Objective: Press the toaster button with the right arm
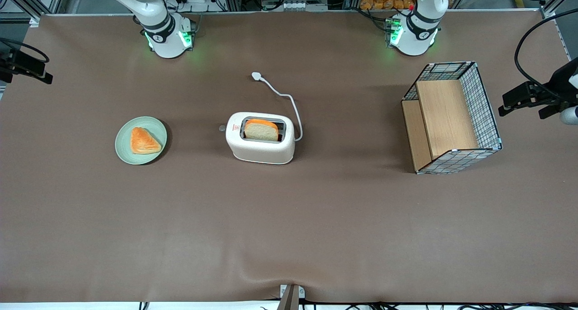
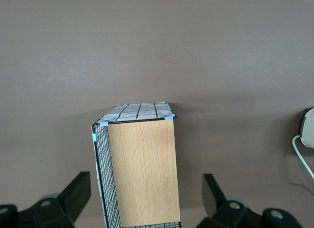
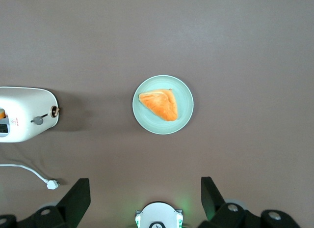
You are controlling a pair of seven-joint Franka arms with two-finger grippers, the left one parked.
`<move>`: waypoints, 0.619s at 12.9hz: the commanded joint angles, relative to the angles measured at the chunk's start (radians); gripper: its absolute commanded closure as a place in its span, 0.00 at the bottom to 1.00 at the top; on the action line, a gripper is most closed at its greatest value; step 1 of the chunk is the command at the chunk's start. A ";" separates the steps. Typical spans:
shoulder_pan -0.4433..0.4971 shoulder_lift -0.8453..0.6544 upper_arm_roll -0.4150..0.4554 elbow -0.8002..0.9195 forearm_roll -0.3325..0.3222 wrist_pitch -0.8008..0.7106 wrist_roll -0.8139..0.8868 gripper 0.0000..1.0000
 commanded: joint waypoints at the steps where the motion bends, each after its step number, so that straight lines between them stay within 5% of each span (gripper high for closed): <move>1: -0.022 -0.008 0.026 0.008 -0.017 -0.010 0.022 0.00; 8: -0.024 0.009 0.026 0.002 0.029 -0.022 0.007 0.00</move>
